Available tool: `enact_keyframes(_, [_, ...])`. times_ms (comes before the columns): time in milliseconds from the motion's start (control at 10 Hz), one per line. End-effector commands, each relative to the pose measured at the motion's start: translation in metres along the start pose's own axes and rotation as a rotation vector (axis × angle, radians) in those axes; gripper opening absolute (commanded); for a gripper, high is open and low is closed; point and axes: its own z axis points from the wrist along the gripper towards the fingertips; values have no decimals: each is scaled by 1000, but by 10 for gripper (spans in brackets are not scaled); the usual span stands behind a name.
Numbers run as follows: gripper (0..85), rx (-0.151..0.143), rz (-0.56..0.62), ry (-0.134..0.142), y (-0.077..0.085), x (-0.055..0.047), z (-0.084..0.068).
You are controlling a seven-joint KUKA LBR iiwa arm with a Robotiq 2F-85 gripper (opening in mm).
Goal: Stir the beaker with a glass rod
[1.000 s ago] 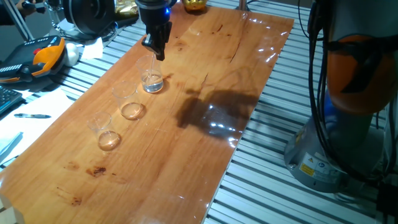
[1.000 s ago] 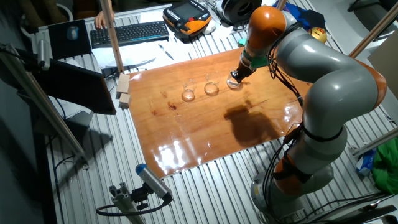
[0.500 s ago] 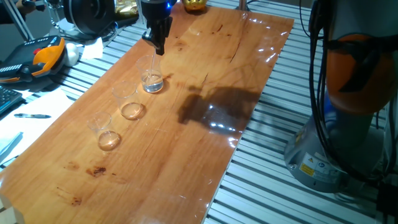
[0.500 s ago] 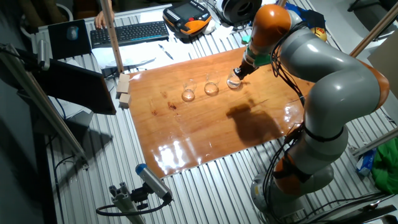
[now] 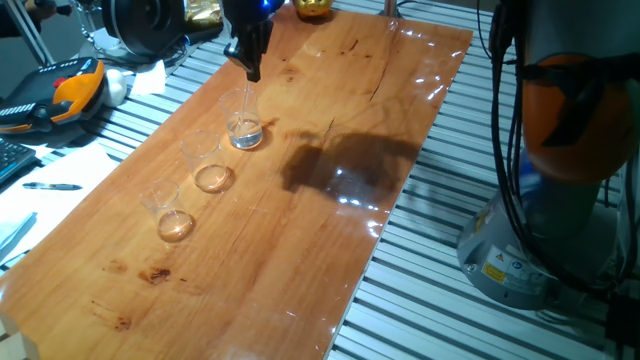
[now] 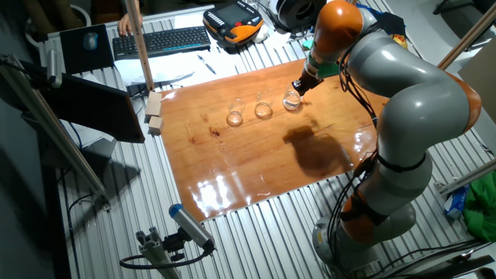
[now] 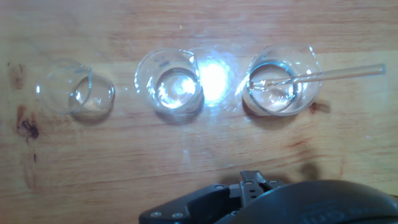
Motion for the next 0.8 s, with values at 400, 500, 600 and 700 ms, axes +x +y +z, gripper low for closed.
enact_keyframes(400, [0, 14, 15, 3, -4, -11, -10])
enact_keyframes(500, [0, 15, 23, -1, -2, -12, -10])
enact_keyframes(600, [0, 15, 27, 3, -4, -13, -8])
enact_keyframes(700, [0, 3, 25, 5, -6, -13, -7])
